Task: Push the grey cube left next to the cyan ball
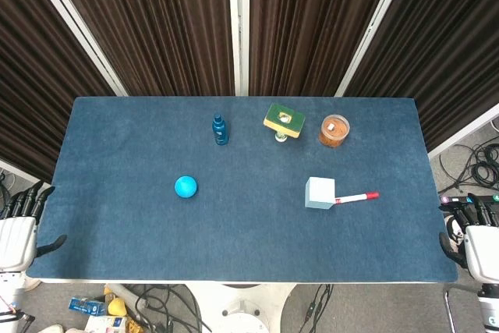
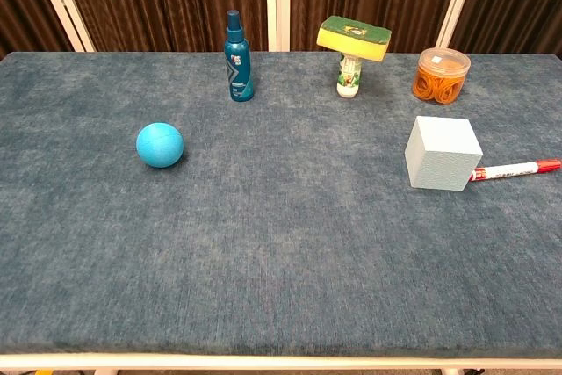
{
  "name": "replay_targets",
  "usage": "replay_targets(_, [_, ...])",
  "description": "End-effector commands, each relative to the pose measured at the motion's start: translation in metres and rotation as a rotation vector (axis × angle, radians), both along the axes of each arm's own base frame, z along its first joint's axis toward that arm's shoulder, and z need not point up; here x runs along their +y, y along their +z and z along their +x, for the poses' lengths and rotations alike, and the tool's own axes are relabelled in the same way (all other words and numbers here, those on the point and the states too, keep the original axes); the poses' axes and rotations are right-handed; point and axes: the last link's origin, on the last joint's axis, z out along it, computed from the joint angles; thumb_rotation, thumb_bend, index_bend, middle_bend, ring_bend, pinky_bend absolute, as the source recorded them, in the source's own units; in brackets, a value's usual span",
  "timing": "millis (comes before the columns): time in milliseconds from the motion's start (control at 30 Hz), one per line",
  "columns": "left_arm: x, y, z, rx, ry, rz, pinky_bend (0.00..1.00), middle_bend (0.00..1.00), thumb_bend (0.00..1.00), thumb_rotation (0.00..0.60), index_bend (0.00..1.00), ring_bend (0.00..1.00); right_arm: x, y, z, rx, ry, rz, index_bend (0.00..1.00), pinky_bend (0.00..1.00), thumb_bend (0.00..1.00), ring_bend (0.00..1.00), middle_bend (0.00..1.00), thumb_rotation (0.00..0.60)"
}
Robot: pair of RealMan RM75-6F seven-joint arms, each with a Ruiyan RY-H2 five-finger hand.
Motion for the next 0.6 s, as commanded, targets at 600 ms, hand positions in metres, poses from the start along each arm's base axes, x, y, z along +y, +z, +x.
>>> replay_targets(600, [-0.004, -0.001, 0.002, -0.007, 0.006, 0.001, 0.13, 0.16, 0.15, 0.6, 0.18, 0.12, -0.062, -0.033, 0.019, 0.085, 0.084, 0.157, 0.34, 0.14, 0.25, 0.07, 0.34, 0.6])
